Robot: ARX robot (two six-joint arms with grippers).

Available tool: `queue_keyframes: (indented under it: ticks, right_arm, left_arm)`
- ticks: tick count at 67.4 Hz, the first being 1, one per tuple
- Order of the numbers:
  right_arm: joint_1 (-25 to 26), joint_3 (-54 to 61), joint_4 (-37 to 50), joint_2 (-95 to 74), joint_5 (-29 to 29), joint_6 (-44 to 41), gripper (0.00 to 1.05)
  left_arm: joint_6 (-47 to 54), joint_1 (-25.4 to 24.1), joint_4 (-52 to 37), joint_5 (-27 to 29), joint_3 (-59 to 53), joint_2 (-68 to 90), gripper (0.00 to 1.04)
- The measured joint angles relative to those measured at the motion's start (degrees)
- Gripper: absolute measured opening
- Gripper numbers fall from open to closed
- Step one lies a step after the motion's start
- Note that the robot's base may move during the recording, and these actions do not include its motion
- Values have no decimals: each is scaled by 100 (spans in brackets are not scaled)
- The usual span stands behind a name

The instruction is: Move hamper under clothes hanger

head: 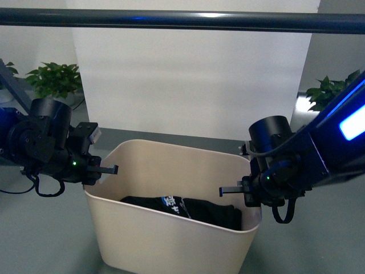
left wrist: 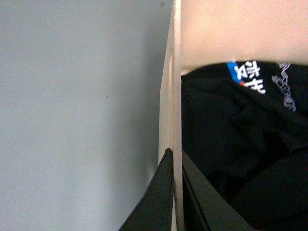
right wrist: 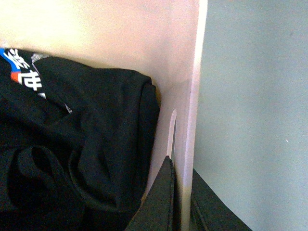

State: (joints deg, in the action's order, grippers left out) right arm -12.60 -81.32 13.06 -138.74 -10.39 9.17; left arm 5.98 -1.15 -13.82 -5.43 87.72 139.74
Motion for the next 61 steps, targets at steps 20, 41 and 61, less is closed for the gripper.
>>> queue_keyframes:
  ticks: [20,41,61]
  right_arm:
    - [0,1545,702,706,243,42,3]
    - [131,2159,824,890,289,-199,3]
    - [227,2000,883,817,125,-339,3]
  left_arm:
    - [-472,-15,-809,-273,-2256,-1241,4]
    - [-651,103,-1189,-442,-3617,-1550,4]
    - [-811,284,-1534,-463,-4006,-1663,4]
